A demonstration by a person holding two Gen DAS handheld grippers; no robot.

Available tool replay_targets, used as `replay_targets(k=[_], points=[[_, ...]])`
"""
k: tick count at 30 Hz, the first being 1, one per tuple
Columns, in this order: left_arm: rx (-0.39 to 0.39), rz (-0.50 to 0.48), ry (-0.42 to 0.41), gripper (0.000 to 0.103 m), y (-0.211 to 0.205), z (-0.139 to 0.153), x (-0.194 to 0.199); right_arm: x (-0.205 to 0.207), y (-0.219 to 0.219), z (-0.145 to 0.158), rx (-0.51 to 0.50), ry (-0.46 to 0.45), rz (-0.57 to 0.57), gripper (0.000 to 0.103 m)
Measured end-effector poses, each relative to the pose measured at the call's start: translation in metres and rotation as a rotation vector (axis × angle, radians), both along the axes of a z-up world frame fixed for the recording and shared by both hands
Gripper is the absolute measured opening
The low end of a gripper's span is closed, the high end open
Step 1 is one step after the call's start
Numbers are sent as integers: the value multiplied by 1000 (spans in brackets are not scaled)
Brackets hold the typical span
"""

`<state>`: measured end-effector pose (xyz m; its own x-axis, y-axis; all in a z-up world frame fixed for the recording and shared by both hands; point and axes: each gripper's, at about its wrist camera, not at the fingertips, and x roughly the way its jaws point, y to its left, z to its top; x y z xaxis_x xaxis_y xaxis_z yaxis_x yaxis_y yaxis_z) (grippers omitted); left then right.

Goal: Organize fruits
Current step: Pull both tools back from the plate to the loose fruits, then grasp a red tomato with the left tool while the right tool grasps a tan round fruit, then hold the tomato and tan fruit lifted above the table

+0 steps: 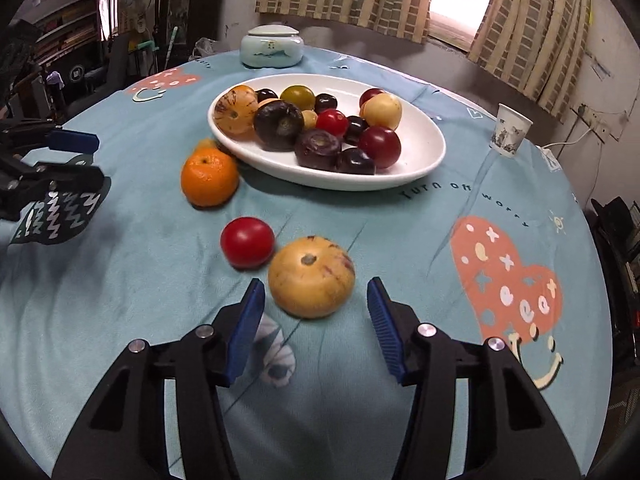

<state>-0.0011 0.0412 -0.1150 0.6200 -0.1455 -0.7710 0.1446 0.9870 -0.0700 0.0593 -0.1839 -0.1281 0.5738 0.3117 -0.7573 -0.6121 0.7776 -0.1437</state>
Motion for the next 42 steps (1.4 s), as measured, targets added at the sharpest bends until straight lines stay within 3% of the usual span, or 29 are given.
replay_targets(k=[3,6,12,19,24,28,36,42], points=[[12,4,7,76,-3,-1,1,5,2,-3,-1,-6,6,46],[18,0,10,76,-10,1,2,2,-6,-2,35,-5,7,46],[59,-83,-20,76,-69,8,8,1,-37,8,128,-11,-59,46],[164,-116,-21,72,-126,-7,36,-3,-51,21,184,-35,-59,46],[161,-107,14,56,-133,-19,52,-2,-59,26,218,-34,-67,46],[147,-127,42,31,-135,-27,57,-3,-59,25,215,-28,-66,46],[171,-117,-25,31,-130,-15,35,-8,-52,21,194,-20,-31,46],[190,-113,-56,31,-111,-7,12,-26,-31,22,213,18,98,46]])
